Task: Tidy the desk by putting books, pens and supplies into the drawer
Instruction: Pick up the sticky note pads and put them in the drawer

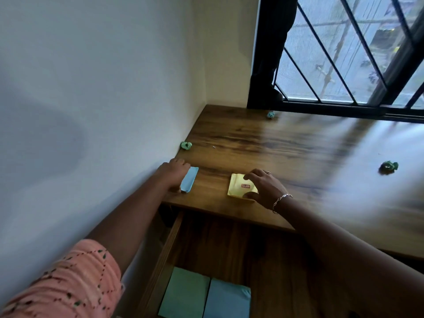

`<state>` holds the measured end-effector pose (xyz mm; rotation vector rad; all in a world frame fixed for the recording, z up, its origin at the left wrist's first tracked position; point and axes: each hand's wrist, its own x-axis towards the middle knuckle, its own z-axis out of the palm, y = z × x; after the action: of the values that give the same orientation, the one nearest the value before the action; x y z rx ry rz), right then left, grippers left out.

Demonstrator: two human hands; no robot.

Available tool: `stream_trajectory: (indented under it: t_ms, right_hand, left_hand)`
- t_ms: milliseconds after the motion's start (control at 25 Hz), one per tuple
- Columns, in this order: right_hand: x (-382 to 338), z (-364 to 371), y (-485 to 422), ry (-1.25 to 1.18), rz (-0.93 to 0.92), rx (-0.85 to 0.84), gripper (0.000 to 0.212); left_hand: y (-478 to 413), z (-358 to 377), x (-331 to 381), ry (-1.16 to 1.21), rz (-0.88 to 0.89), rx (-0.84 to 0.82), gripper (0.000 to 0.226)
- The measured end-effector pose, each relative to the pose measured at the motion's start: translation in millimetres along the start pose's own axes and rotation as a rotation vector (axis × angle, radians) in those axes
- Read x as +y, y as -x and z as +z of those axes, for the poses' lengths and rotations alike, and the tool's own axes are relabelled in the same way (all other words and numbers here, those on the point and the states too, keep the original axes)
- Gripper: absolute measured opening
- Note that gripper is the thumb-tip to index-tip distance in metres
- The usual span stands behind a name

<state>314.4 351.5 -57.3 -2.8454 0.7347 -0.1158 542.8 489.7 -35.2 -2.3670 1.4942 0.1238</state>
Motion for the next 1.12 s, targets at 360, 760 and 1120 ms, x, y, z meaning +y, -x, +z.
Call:
stream_trajectory:
  t_ms: [360, 760, 1120]
  right_hand:
    - [5.5, -1.3, -34.6, 0.087, -0.017, -0.242, 0.08]
    - [5.2, -1.4, -16.6, 0.004, 0.002, -0.096, 0.083]
    - [-10.3, -7.2, 22.6, -0.056, -0.051, -0.048, 0.087]
  left_hand:
    - [-39.6, -8.1, -5.2, 0.021, 0.014, -0.33, 0.119]
    - [-31.6, -6.4, -12.9, 0.136, 0.03, -0.275, 0.108]
    - [4.7, 12.6, 2.5, 0.17, 0.121, -0.308, 0.127]
